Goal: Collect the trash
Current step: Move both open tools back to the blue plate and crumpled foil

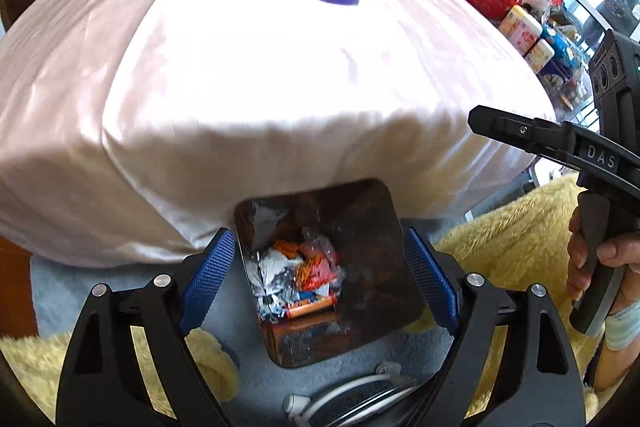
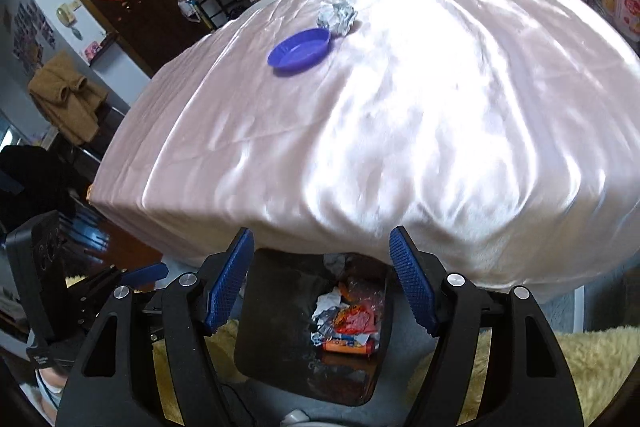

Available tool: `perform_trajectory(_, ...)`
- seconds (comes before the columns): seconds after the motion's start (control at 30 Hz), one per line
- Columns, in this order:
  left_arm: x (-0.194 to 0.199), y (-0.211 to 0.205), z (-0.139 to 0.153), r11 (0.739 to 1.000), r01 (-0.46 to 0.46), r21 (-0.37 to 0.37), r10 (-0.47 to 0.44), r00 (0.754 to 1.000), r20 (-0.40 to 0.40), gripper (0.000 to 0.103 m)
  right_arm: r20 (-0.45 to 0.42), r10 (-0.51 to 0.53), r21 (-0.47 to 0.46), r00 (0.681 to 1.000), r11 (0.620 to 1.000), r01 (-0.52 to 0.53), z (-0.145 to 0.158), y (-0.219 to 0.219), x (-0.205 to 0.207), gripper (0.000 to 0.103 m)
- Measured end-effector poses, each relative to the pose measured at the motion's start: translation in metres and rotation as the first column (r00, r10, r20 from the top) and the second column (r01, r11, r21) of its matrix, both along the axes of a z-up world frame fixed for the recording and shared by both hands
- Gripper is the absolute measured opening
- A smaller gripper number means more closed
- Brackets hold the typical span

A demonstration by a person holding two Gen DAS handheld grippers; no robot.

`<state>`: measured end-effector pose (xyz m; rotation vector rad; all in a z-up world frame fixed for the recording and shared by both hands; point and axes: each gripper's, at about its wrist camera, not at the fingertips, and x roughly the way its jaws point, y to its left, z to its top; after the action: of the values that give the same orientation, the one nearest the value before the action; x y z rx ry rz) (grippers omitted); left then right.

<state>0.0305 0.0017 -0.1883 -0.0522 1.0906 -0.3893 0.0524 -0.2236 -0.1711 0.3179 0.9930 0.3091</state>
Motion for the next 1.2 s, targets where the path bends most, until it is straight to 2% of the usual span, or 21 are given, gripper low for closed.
perform_trajectory(0.63,0.122,-0.012,0.055,0.999,0.016,0.037,-0.02,0.994,0.106,0.082,0.057,-0.016,-0.077,0.998,0.997,0.02,0.028,-0.014,0.104,0.071)
perform_trajectory(0.87,0.169,-0.023,0.061,0.999,0.001,0.05,-0.007,0.993,0.119,0.082,0.074,-0.038,-0.101,0.997,0.994,0.045,0.035,-0.022,0.15,0.071)
perform_trajectory(1.13,0.212,-0.036,0.053,0.999,0.002,0.034,-0.006,0.995,0.101,0.08,0.055,-0.023,-0.053,0.998,0.998,0.026,0.028,-0.009,0.196,0.071)
perform_trajectory(1.2,0.221,-0.041,0.051,0.999,0.012,0.045,-0.016,0.995,0.101,0.074,0.046,-0.012,-0.045,0.999,0.999,0.014,0.025,-0.004,0.206,0.071)
